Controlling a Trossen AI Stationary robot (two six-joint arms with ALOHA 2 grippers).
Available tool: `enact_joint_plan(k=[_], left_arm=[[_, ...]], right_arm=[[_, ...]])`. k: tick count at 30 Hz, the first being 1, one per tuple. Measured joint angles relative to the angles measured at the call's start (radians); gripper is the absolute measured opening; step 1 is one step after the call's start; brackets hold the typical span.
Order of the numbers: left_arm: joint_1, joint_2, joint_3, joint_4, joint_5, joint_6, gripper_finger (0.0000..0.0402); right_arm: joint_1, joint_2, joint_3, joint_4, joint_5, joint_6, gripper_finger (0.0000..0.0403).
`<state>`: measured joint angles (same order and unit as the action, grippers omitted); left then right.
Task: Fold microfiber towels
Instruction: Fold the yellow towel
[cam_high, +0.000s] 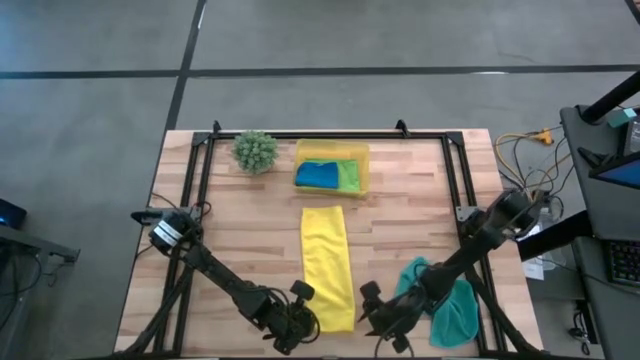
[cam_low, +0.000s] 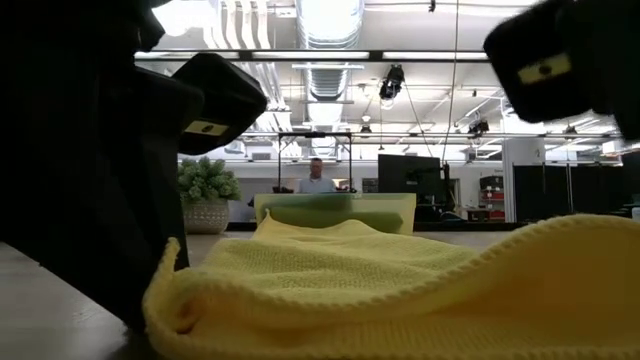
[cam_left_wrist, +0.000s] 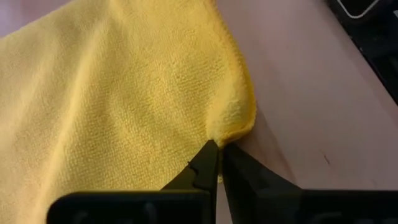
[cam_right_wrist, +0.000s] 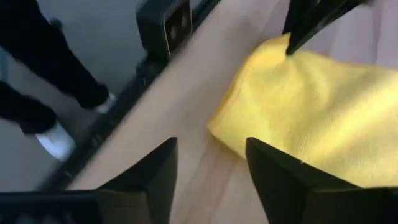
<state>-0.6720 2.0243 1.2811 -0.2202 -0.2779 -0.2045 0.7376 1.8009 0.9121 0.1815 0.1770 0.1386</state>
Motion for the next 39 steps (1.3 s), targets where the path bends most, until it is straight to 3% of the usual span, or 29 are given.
enact_joint_plan(k=[8,14,22,29,36,39], left_arm=[[0.0,-0.002,0.0,0.0,0.008,-0.029,0.0001],[0.0,-0.002,0.0,0.009,0.011,-0.071,0.0],[-0.002,-0.002,-0.003,0.01,0.012,-0.079,0.0],[-0.002,-0.004,-0.01,0.012,0.017,-0.08,0.0],[-0.004,-0.004,-0.006,0.01,0.018,-0.08,0.0],[-0.007,-0.01,-0.005,0.009,0.024,-0.079,0.0]], right_arm=[[-0.005,0.11,0.06,-0.032,0.026,-0.162,0.0259],[-0.01,0.169,0.135,-0.069,0.062,-0.232,0.026],[-0.008,0.231,0.255,-0.272,0.062,-0.183,0.0202],[-0.007,0.234,0.264,-0.288,0.053,-0.17,0.013],[-0.007,0.234,0.27,-0.306,0.054,-0.154,0.0027],[-0.009,0.236,0.287,-0.324,0.061,-0.141,0.0013]])
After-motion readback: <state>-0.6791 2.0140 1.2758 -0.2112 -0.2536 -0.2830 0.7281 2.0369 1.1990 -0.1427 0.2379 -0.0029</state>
